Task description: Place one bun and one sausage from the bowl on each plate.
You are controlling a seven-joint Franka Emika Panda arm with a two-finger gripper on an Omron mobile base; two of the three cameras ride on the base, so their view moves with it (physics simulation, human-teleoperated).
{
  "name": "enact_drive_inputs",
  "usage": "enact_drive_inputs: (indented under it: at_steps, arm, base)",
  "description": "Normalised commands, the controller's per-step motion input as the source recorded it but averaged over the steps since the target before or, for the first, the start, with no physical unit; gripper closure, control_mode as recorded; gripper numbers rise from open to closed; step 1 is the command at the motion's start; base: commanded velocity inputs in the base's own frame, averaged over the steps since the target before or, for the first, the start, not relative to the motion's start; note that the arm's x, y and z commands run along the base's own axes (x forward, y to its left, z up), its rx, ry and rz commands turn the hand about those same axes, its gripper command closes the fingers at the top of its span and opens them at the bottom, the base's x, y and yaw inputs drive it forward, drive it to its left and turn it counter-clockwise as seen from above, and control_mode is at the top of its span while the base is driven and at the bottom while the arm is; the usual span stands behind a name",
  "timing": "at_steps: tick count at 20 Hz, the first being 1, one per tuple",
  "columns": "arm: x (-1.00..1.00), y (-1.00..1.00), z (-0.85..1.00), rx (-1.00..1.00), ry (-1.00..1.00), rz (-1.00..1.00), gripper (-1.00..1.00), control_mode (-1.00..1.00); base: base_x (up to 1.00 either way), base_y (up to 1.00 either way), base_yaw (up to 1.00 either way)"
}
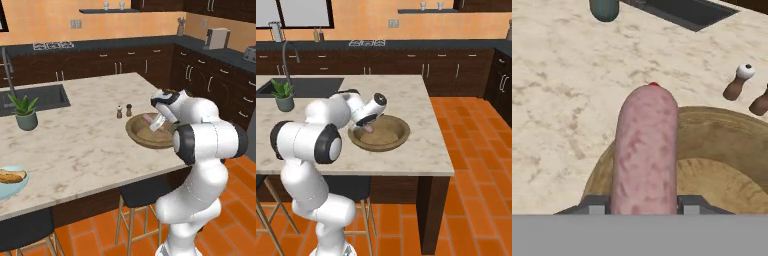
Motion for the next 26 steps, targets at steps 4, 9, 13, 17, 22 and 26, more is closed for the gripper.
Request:
enact_drive_inputs:
  at_steps: [4, 9, 13, 17, 22, 26]
  arm:
    - [-1.00, 0.91, 1.00, -0.23, -0.26, -0.01, 1.00, -1.00]
    - [-1.00, 0.84, 1.00, -0.24, -0.34, 0.04, 1.00, -1.00]
    - [-1.00, 0.14, 1.00, -0.38, -0.25, 0.10, 1.00, -1.00]
    - [-1.00, -0.06, 0.62, -0.36, 0.00, 0.11, 1.00, -1.00]
    - [-0.86, -0.56, -0.21, -0.14, 0.04, 0.02, 1.00, -1.00]
    - [-0.17, 0.00, -0.36, -0.01, 0.00, 0.01, 1.00, -1.00]
  base:
    - [0.00, 0.00, 0.00]
    - [0.00, 0.00, 0.00]
    - [0.00, 0.00, 0.00]
    - [0.00, 0.00, 0.00]
    - [0.00, 0.00, 0.00]
    - [0.00, 0.00, 0.00]
